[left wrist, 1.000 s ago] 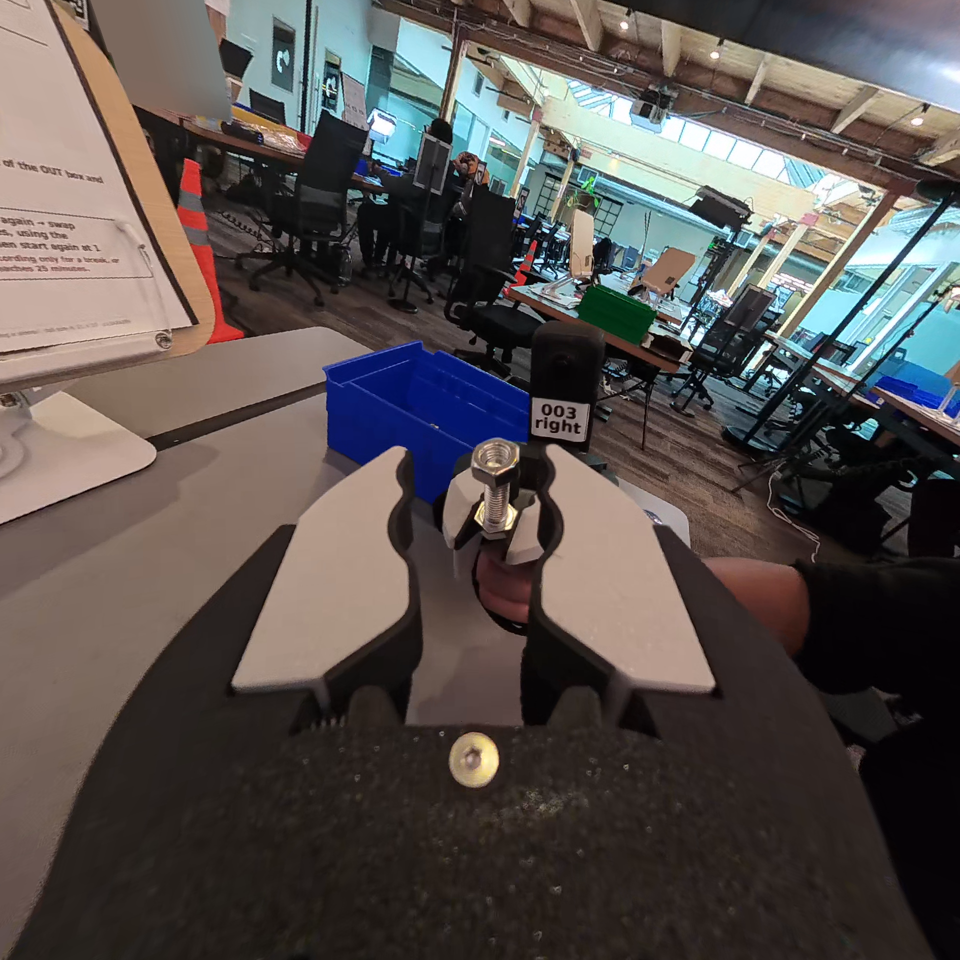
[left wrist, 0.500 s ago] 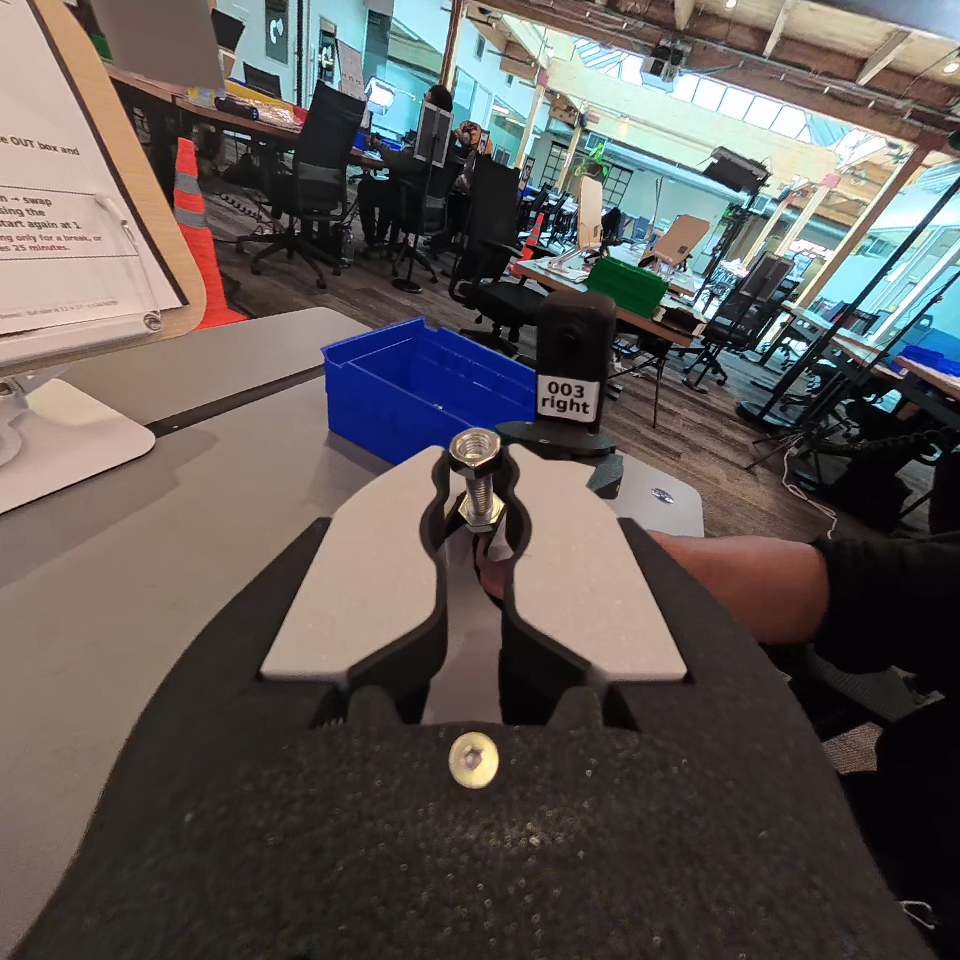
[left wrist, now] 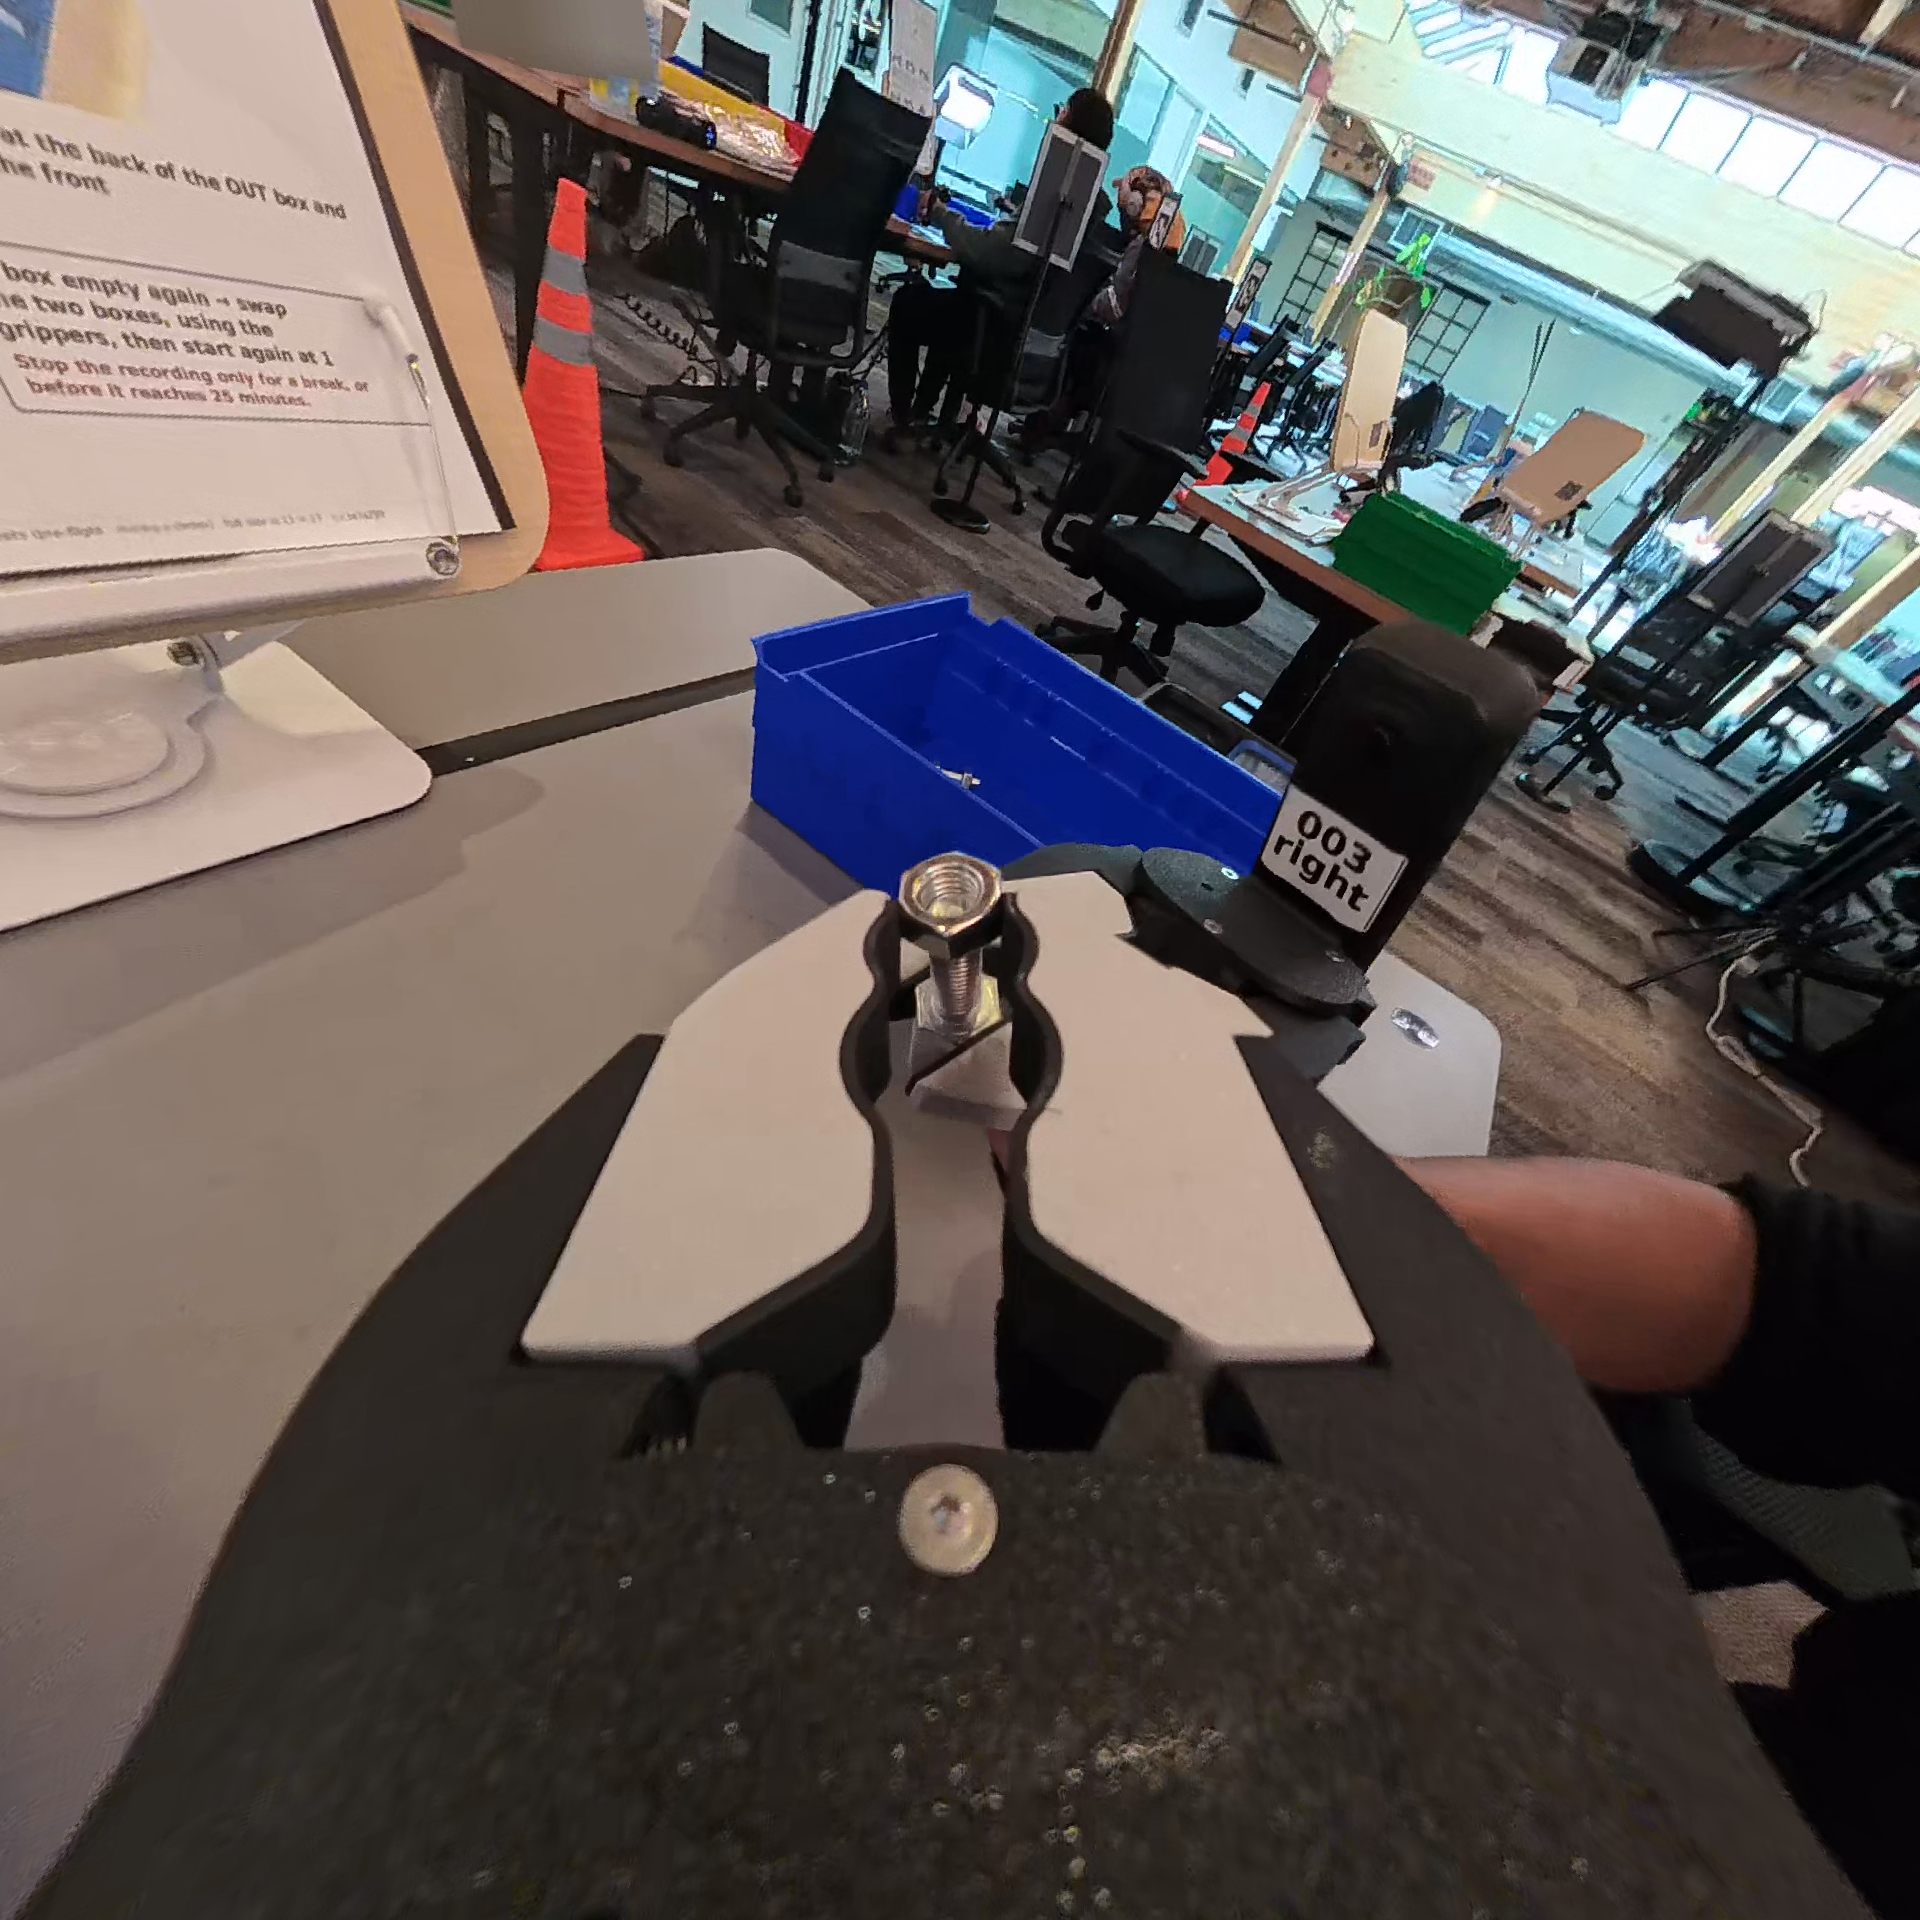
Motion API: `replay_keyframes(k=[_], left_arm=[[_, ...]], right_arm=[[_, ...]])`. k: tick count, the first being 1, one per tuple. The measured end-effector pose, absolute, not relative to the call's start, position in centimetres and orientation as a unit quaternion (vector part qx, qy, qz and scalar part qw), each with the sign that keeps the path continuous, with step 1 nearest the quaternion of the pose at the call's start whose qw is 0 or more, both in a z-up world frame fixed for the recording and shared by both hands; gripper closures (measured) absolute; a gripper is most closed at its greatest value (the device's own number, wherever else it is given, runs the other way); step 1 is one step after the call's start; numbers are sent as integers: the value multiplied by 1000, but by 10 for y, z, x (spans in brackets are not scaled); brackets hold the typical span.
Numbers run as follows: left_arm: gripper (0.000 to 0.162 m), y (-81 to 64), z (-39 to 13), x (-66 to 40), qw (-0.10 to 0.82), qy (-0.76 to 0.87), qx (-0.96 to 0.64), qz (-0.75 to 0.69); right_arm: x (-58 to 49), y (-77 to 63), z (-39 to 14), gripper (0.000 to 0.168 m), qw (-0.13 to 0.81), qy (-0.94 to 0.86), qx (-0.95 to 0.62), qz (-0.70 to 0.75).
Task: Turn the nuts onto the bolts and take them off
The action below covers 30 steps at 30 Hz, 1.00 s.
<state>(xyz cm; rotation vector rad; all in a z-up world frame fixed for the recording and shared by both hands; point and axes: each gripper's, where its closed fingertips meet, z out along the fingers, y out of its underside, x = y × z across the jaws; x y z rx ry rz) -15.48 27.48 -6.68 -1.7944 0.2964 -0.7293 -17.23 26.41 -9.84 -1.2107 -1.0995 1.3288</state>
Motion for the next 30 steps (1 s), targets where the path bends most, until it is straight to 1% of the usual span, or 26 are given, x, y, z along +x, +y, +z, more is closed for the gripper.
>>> replay_keyframes(k=[6,11,14,18,24,27,30], left_arm=[[145,263,-64,-151,544,247,-751,-281],[145,253,-62,-148,517,338,-730,-293],[145,247,-59,-145,486,375,-713,-339],[145,242,-52,-141,457,406,-685,-397],[145,229,-50,-140,373,455,-641,-493],[145,223,-51,-142,325,486,-619,-524],[145,218,-50,-141,305,518,-598,-530]], right_arm=[[-171,246,-95,150,410,-466,-474,625],[-169,229,-90,150,306,-452,-445,710],[-166,219,-85,150,249,-437,-418,756],[-162,215,-76,150,219,-422,-392,788],[-158,203,-74,150,161,-429,-369,809],[-156,196,-73,150,118,-426,-358,823],[-154,191,-70,151,89,-414,-339,840]])
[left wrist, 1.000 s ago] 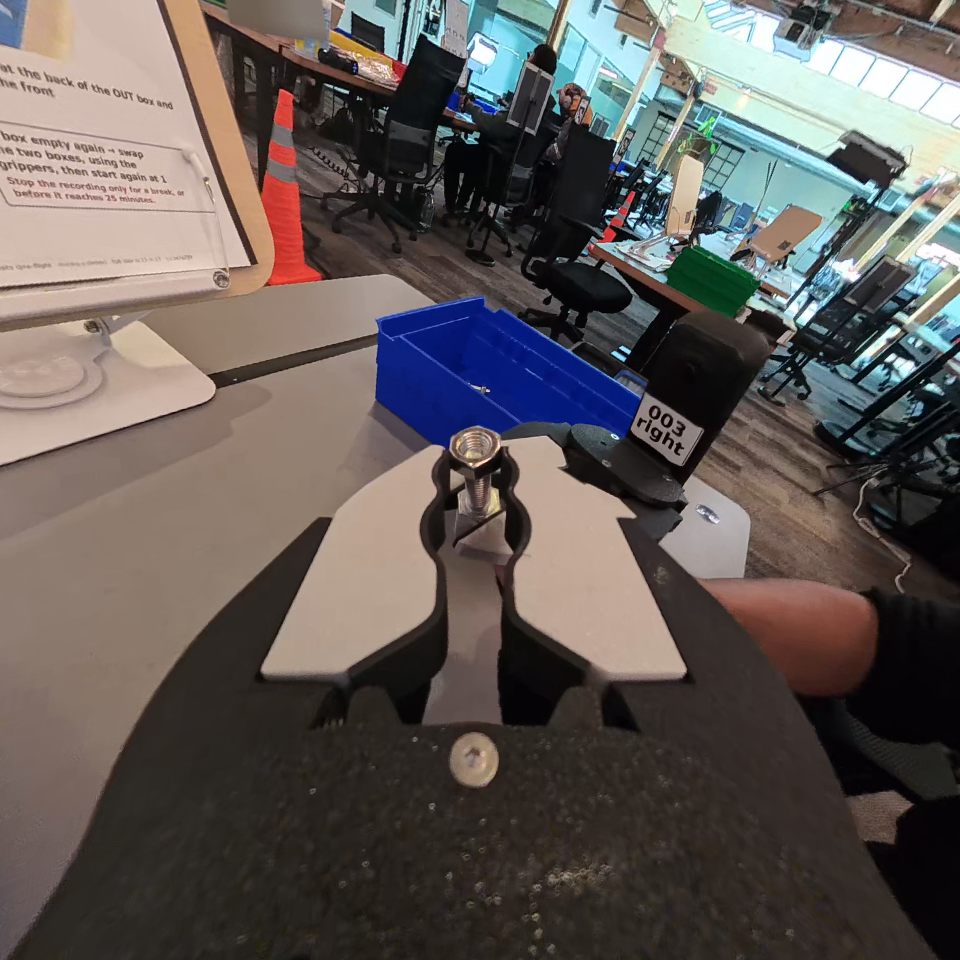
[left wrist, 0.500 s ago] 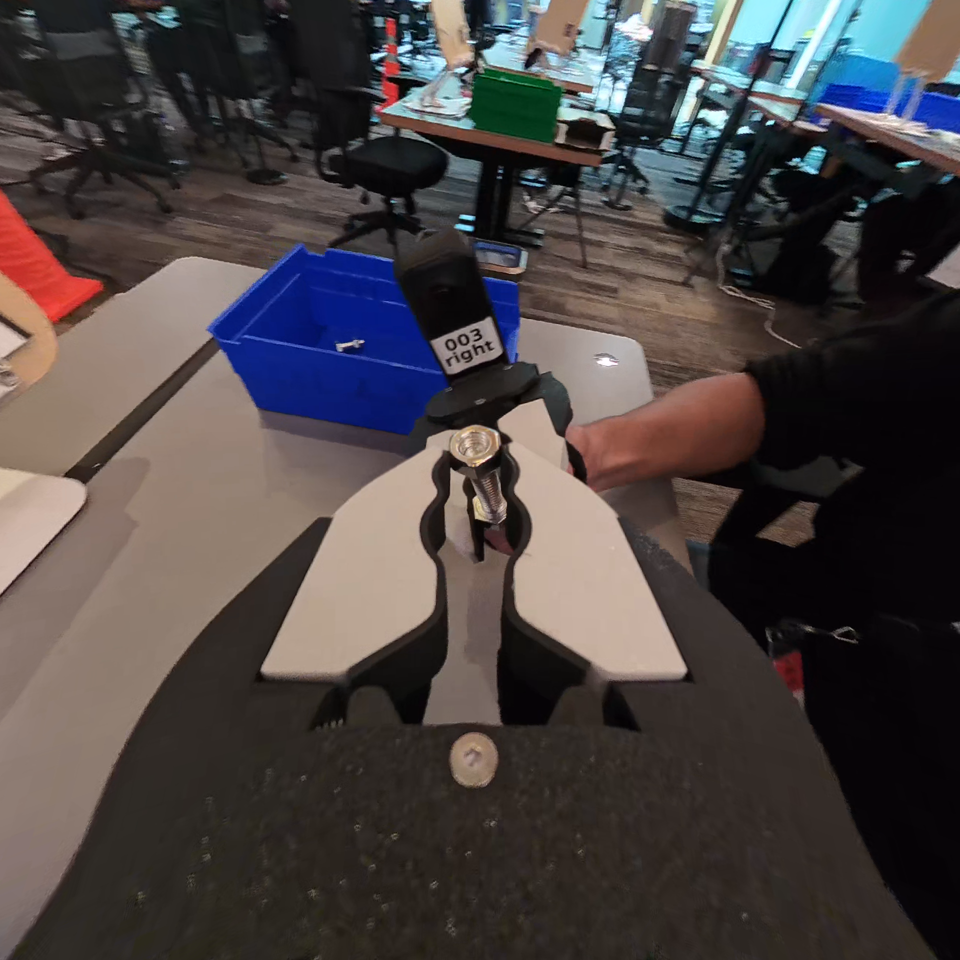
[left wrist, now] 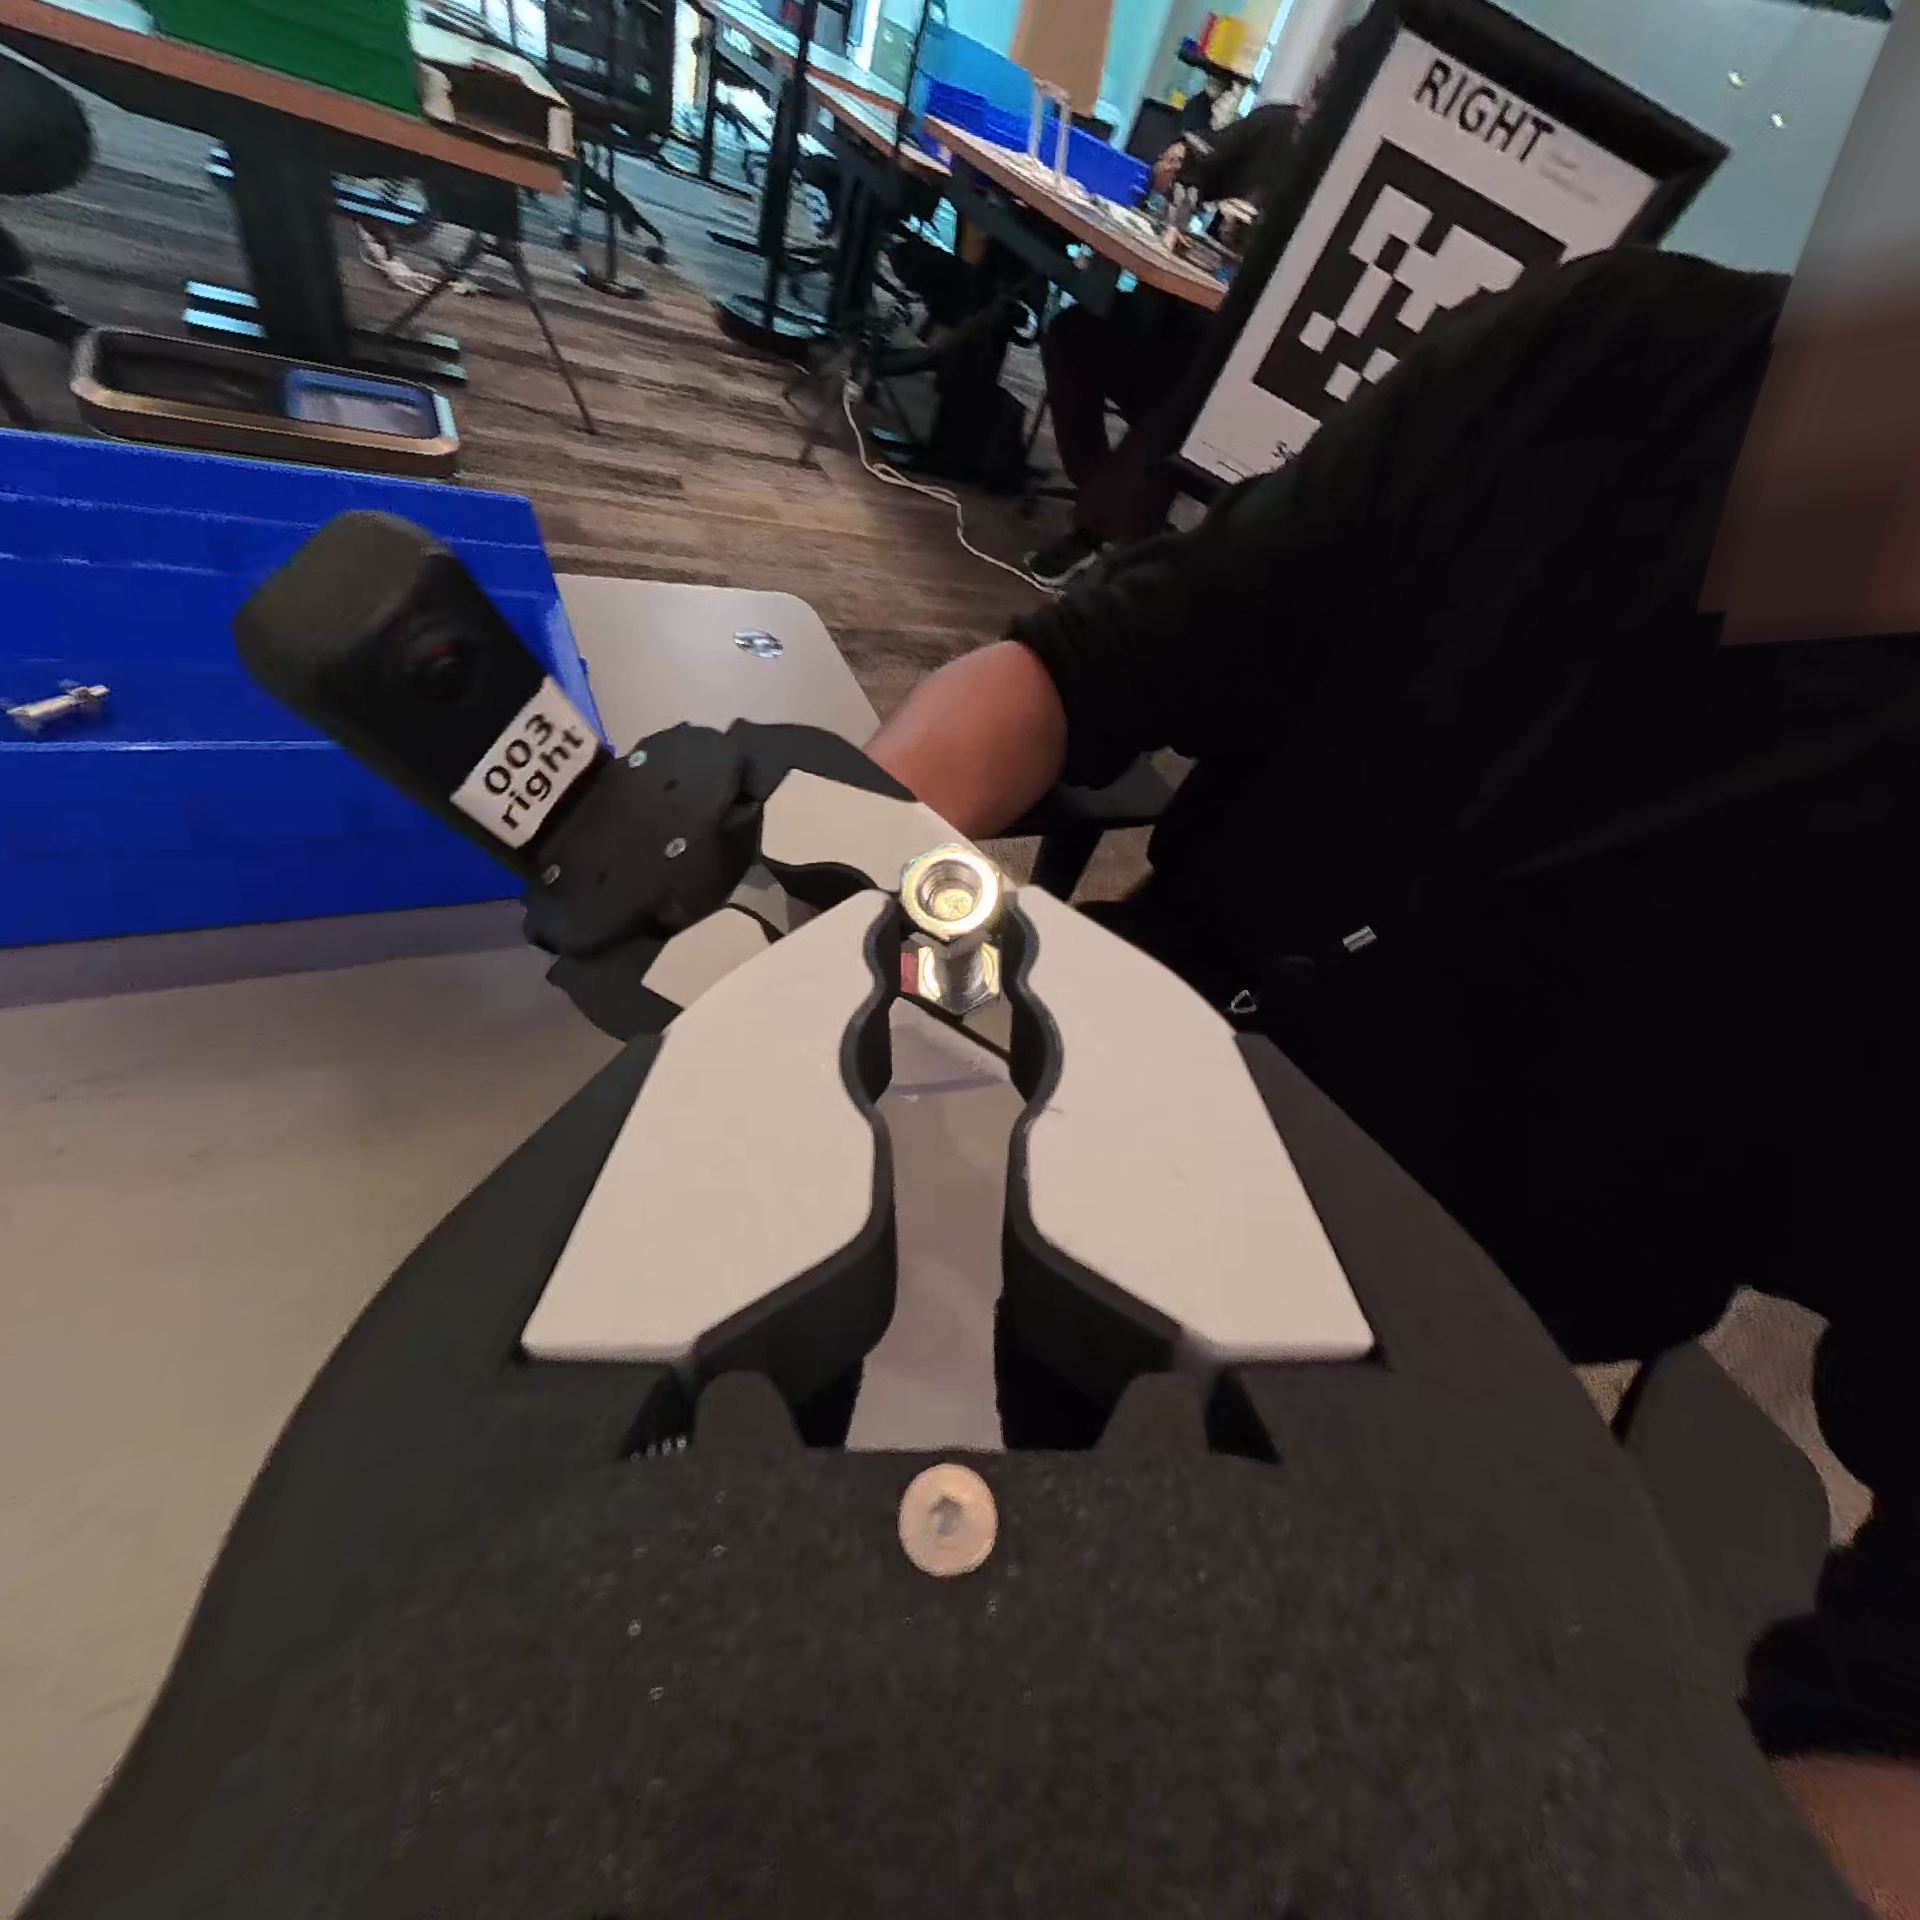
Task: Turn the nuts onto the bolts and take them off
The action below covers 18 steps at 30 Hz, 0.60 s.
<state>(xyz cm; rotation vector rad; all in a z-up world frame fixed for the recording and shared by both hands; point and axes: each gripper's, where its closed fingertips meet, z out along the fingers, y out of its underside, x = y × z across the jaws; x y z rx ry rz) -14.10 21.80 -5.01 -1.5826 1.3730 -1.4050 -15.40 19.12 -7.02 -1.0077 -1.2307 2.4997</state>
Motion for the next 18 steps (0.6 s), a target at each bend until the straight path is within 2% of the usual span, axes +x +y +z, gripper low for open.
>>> replay_keyframes(k=[7,10,12,15,18], left_arm=[[143,222,-48,-140,312,544,-597,-500],[125,227,-41,-141,342,515,-600,-508],[113,234,-33,-144,391,481,-602,-504],[111,257,-25,-153,499,369,-622,-478],[105,261,-38,-152,551,293,-641,-447]], right_arm=[[-155,195,-71,151,108,-416,-347,834],[-156,201,-72,150,138,-420,-360,821],[-157,208,-73,150,166,-419,-370,813],[-161,223,-80,150,244,-428,-403,771],[-164,240,-83,150,318,-422,-433,730]])
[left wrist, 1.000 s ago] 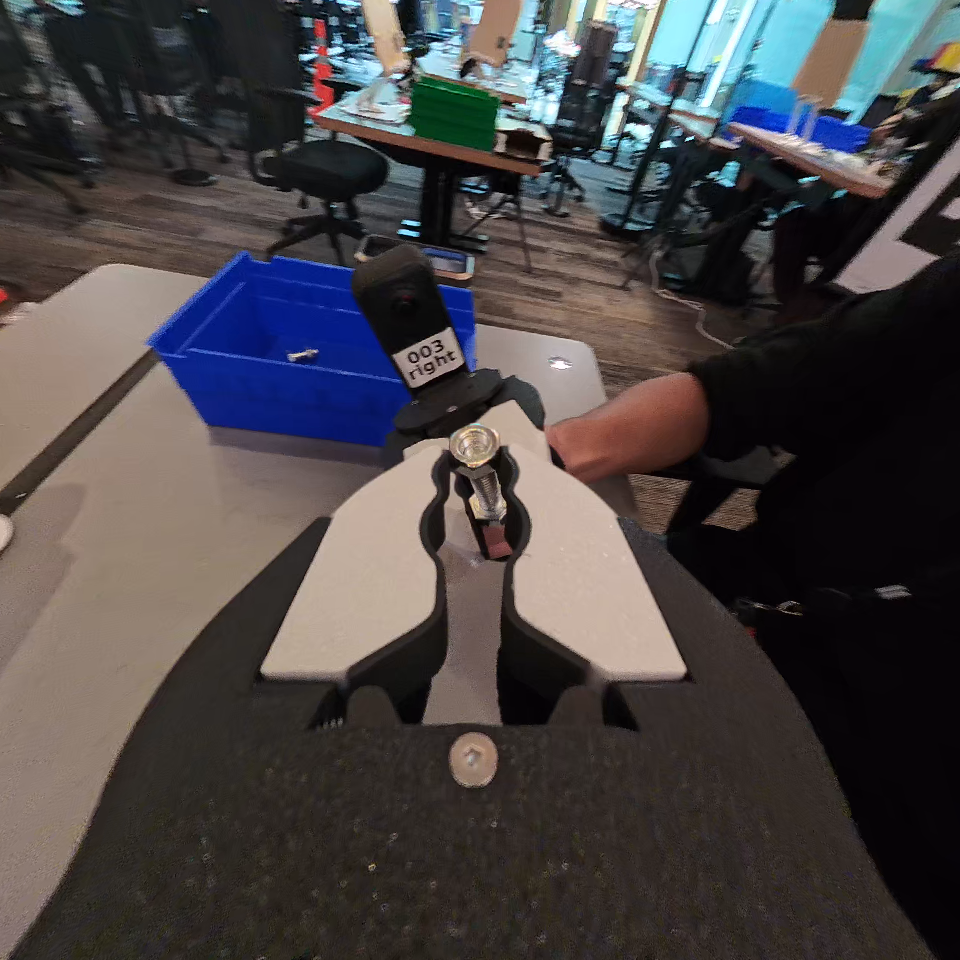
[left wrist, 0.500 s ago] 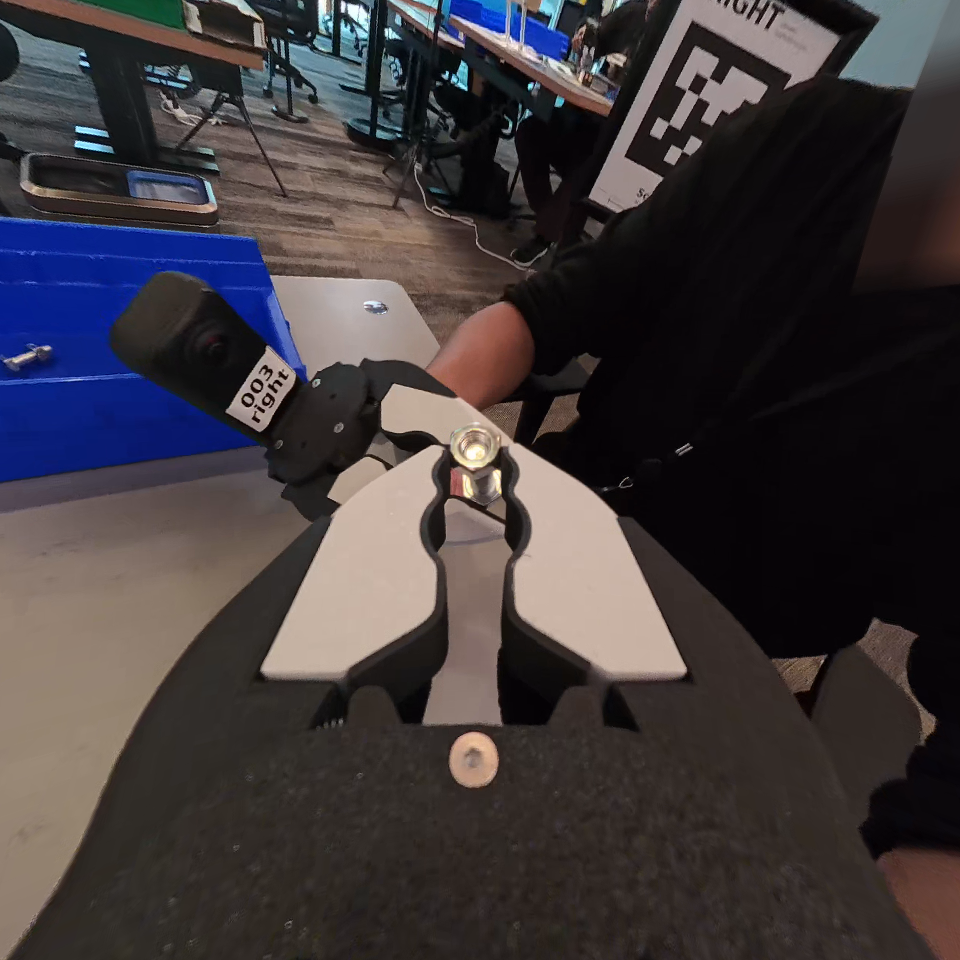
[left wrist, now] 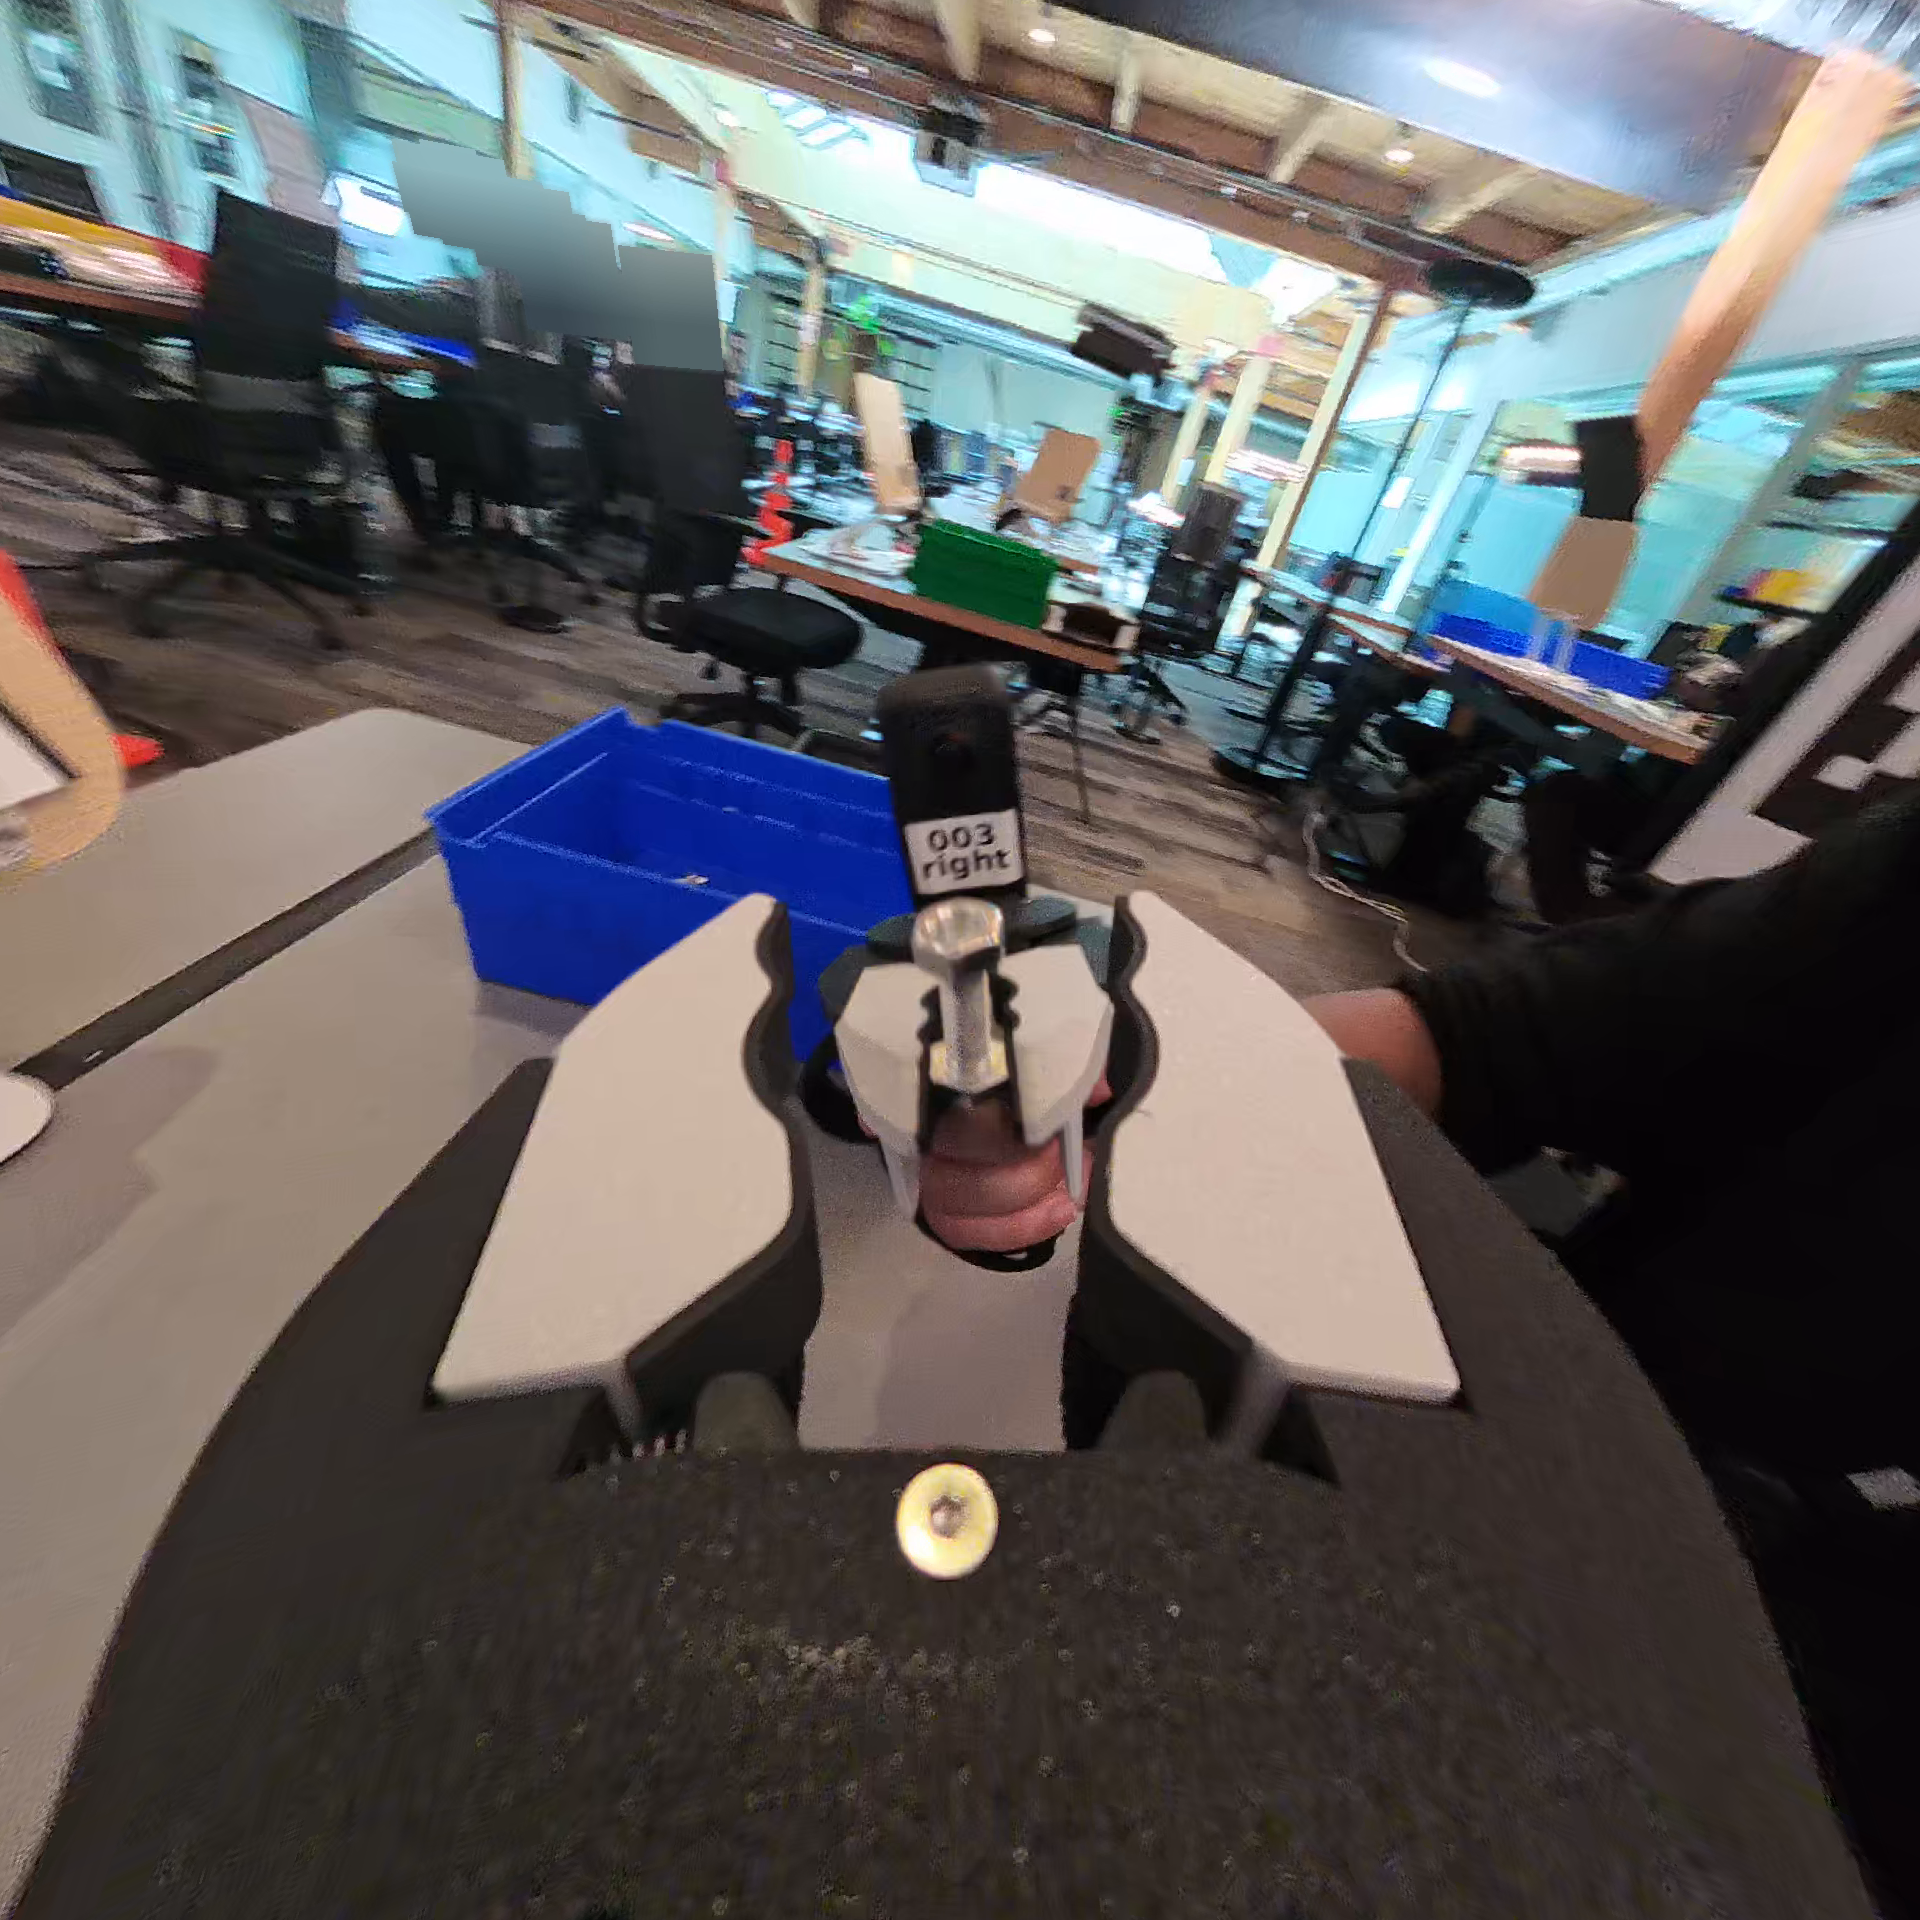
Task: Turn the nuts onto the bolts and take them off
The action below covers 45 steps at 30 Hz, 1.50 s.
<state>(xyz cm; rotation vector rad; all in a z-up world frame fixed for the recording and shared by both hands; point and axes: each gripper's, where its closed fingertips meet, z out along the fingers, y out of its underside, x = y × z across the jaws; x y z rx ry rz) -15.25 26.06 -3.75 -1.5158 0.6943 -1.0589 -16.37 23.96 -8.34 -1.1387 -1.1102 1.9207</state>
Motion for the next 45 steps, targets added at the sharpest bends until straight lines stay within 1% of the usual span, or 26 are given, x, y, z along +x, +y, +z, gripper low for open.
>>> replay_keyframes(k=[2,3,6,7,15,22,25,26,33,36,37,39,40,44,45], left_arm=[[101,259,-46,-151,572,267,-648,-426],[103,259,-46,-151,584,252,-647,-422],[100,260,-53,-141,554,261,-673,-414],[102,260,-52,-139,557,259,-673,-413],[103,261,-60,-125,548,283,-676,-403],[104,258,-55,-135,561,272,-668,-407],[98,257,-58,-128,556,278,-669,-408],[102,256,-60,-125,549,287,-670,-409],[103,256,-52,-143,562,273,-665,-409],[103,252,-51,-140,562,279,-658,-416],[99,252,-52,-137,560,280,-658,-418],[96,252,-57,-130,552,291,-662,-416],[98,251,-60,-127,546,299,-662,-417],[95,255,-58,-144,553,283,-671,-406],[96,255,-55,-153,555,275,-673,-405]], right_arm=[[-164,247,-85,150,343,-415,-445,716],[-164,248,-87,151,346,-416,-451,710],[-168,249,-90,151,344,-419,-461,703],[-169,248,-90,150,343,-419,-460,704],[-176,237,-94,150,326,-438,-467,696],[-171,250,-88,151,337,-410,-473,703],[-176,239,-91,150,313,-428,-470,705],[-178,234,-92,150,309,-440,-469,701],[-171,242,-87,150,331,-431,-467,698],[-173,247,-88,150,322,-424,-477,700],[-175,244,-90,150,314,-429,-478,699],[-180,233,-93,150,301,-446,-475,696],[-182,229,-93,150,299,-454,-473,693],[-180,227,-91,150,299,-457,-471,693],[-179,229,-91,150,302,-456,-474,690]])
